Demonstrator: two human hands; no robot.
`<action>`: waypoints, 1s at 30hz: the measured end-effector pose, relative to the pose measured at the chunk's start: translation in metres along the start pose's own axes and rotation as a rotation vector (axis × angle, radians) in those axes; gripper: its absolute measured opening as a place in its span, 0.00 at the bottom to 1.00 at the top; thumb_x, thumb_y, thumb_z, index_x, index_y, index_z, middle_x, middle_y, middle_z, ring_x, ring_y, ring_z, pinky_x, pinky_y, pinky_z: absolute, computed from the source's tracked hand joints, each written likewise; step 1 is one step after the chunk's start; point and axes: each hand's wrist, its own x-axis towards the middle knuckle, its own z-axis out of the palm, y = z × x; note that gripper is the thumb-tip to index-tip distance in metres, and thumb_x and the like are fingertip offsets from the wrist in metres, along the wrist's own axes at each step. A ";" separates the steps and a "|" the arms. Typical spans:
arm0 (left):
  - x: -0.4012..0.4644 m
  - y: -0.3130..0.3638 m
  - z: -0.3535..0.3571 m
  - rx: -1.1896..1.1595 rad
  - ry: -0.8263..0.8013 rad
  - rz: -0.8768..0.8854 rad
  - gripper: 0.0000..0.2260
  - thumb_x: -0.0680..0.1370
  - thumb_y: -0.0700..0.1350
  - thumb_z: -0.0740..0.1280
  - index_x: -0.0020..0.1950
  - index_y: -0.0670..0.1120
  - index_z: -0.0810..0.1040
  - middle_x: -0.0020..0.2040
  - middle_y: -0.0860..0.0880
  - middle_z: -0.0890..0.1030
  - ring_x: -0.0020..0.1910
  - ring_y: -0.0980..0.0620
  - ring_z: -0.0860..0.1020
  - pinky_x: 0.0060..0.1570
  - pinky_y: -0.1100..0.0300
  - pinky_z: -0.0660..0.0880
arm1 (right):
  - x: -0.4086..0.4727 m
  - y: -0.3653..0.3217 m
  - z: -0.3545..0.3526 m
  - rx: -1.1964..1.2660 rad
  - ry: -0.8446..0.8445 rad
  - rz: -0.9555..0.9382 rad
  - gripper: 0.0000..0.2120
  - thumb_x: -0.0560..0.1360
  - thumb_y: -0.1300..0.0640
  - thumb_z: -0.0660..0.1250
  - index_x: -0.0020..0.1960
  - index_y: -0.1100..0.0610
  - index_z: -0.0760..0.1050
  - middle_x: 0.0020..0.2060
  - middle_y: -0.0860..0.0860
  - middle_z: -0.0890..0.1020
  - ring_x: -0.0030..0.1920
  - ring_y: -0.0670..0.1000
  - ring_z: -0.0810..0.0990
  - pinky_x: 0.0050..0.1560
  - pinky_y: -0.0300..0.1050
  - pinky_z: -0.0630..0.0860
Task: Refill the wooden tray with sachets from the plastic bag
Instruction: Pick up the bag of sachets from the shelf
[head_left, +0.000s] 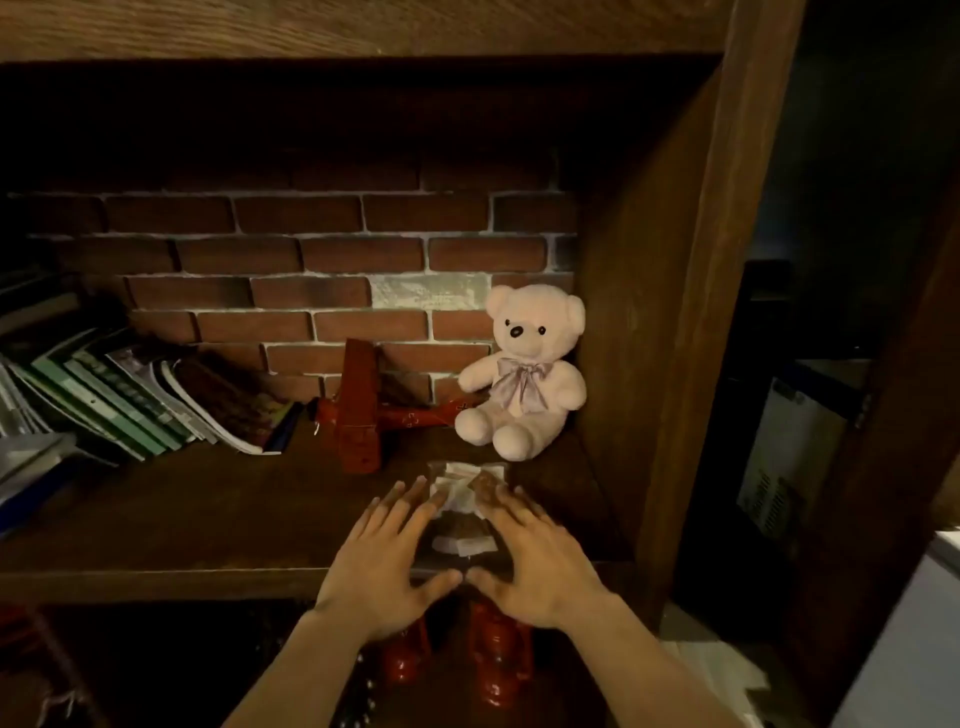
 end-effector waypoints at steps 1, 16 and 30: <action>-0.001 0.000 0.002 0.003 -0.035 0.020 0.44 0.72 0.77 0.53 0.82 0.60 0.44 0.83 0.56 0.44 0.81 0.54 0.40 0.77 0.56 0.38 | -0.001 -0.002 0.003 0.012 -0.017 -0.019 0.41 0.74 0.34 0.63 0.81 0.44 0.52 0.83 0.47 0.53 0.82 0.53 0.47 0.80 0.58 0.55; -0.002 -0.004 0.005 0.017 -0.189 0.088 0.28 0.79 0.52 0.67 0.76 0.61 0.59 0.72 0.57 0.71 0.69 0.52 0.70 0.69 0.52 0.67 | -0.009 -0.031 0.007 -0.196 -0.064 -0.017 0.26 0.78 0.59 0.68 0.73 0.46 0.68 0.70 0.50 0.74 0.68 0.56 0.73 0.67 0.55 0.73; 0.015 -0.003 -0.087 -0.027 -0.060 0.162 0.03 0.82 0.50 0.61 0.53 0.58 0.71 0.47 0.56 0.80 0.46 0.52 0.79 0.48 0.49 0.77 | 0.006 -0.059 -0.084 -0.218 0.043 0.002 0.11 0.80 0.59 0.62 0.60 0.51 0.78 0.52 0.56 0.83 0.51 0.61 0.81 0.48 0.55 0.79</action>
